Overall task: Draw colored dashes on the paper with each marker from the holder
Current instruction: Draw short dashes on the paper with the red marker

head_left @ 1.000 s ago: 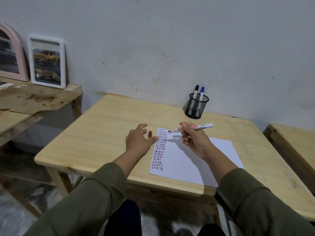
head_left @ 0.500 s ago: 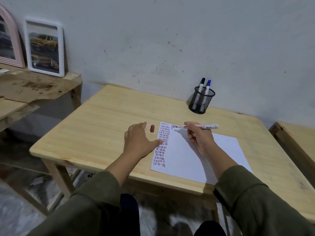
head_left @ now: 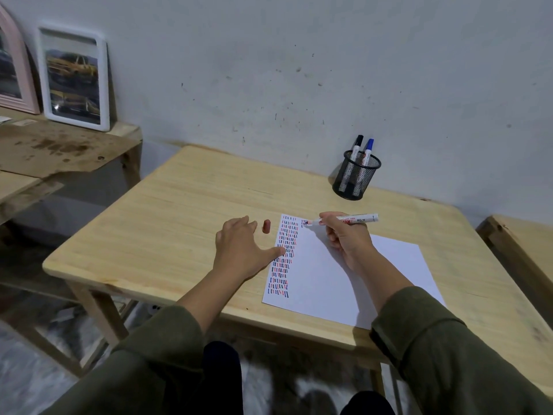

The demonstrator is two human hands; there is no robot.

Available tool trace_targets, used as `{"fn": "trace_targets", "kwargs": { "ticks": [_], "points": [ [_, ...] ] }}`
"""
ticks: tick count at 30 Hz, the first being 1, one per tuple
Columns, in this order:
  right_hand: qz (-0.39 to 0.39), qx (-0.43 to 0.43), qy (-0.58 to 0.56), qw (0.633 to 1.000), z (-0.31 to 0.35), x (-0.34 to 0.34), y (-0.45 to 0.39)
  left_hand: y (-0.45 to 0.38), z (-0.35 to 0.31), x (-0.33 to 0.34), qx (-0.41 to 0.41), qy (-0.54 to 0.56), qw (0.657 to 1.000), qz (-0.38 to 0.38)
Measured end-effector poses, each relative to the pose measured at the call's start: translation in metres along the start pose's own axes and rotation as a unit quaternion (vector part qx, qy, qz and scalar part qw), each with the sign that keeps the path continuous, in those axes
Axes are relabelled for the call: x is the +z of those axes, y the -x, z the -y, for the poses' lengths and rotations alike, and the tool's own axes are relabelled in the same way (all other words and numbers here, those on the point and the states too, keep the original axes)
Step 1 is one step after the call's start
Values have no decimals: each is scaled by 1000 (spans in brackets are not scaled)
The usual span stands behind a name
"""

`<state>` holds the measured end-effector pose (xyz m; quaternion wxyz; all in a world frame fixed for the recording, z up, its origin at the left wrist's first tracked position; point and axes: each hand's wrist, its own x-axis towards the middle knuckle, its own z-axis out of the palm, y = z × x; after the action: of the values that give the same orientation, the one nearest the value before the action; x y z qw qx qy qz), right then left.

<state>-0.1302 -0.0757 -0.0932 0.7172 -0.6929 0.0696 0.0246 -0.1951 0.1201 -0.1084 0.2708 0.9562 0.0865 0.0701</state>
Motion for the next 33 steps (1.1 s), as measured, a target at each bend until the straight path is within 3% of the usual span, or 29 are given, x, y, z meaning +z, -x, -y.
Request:
{"fn": "trace_targets", "kwargs": {
  "ticks": [33],
  "points": [
    [10,-5,57,998,0,3,2,0,-1,-1,-1,-4,1000,9]
  ]
}}
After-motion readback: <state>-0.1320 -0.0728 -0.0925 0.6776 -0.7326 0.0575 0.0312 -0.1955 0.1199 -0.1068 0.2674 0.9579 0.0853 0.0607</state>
